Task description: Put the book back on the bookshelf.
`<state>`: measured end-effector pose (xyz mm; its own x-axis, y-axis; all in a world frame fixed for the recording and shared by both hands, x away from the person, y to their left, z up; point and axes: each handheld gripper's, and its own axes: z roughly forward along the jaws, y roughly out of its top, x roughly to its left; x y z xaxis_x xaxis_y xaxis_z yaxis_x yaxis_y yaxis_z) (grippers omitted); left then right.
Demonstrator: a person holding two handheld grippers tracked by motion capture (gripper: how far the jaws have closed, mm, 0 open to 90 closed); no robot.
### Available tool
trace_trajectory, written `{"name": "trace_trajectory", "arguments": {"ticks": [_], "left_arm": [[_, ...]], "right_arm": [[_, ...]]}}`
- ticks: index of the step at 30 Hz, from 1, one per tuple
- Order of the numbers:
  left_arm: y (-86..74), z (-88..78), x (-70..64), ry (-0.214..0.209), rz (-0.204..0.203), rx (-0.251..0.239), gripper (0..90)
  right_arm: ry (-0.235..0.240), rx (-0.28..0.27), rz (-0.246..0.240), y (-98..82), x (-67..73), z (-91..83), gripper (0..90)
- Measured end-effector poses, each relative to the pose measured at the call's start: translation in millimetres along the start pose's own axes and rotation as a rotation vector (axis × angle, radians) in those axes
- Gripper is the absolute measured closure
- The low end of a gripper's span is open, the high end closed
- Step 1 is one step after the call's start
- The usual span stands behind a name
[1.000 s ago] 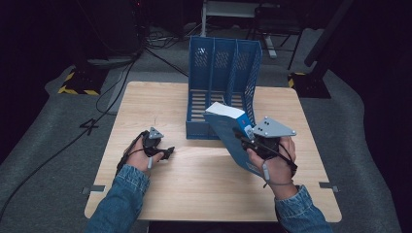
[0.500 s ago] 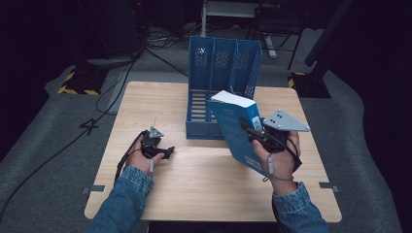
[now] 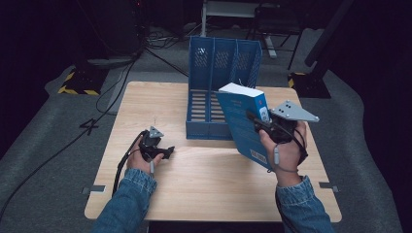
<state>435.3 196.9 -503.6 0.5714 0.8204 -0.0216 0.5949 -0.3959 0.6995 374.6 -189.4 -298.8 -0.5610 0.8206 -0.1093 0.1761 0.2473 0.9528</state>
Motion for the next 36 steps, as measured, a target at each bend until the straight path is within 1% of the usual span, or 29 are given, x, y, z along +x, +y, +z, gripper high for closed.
{"name": "trace_trajectory", "arguments": {"ticks": [3, 4, 5, 7, 8, 14, 20, 23, 27, 29, 36], "left_arm": [[-0.1, -0.3, 0.1, 0.006, 0.003, -0.001, 22.1], [-0.1, -0.3, 0.1, 0.006, 0.003, -0.001, 22.1], [-0.6, -0.2, -0.2, 0.002, -0.002, -0.004, 22.1], [-0.9, -0.8, -0.3, 0.0, -0.003, 0.001, 22.1], [-1.1, -1.2, 0.0, 0.004, 0.002, 0.001, 22.1], [-2.8, -2.8, -0.6, 0.006, -0.006, 0.002, 22.1], [-3.2, -3.0, -0.7, 0.007, -0.008, 0.001, 22.1], [-3.2, -3.0, -0.7, 0.008, -0.007, 0.0, 22.1], [-3.1, -3.0, -0.6, 0.007, -0.008, 0.001, 22.1], [-3.2, -2.9, -0.7, 0.009, -0.008, -0.001, 22.1], [-3.2, -2.9, -0.6, 0.008, -0.008, -0.001, 22.1]], "right_arm": [[-0.003, -0.007, 0.004, 6.7, -6.9, -0.4, 61.9], [-0.003, -0.007, 0.004, 6.7, -6.9, -0.4, 61.9], [-0.007, -0.011, 0.01, 10.8, -10.9, -0.2, 61.9], [-0.008, -0.013, 0.008, 12.4, -12.6, -0.1, 61.9], [-0.013, -0.018, 0.009, 15.1, -14.8, 0.4, 61.9], [-0.016, -0.03, 0.014, 30.3, -26.4, 5.4, 61.9], [-0.006, -0.036, 0.034, 45.9, -40.5, 18.8, 61.9], [-0.003, -0.038, 0.064, 50.8, -48.6, 27.2, 61.9], [-0.011, -0.041, 0.07, 57.2, -55.8, 36.8, 61.9], [-0.013, -0.041, 0.069, 60.0, -60.3, 41.6, 61.8], [-0.021, -0.046, 0.095, 64.9, -77.9, 55.6, 61.9]]}}
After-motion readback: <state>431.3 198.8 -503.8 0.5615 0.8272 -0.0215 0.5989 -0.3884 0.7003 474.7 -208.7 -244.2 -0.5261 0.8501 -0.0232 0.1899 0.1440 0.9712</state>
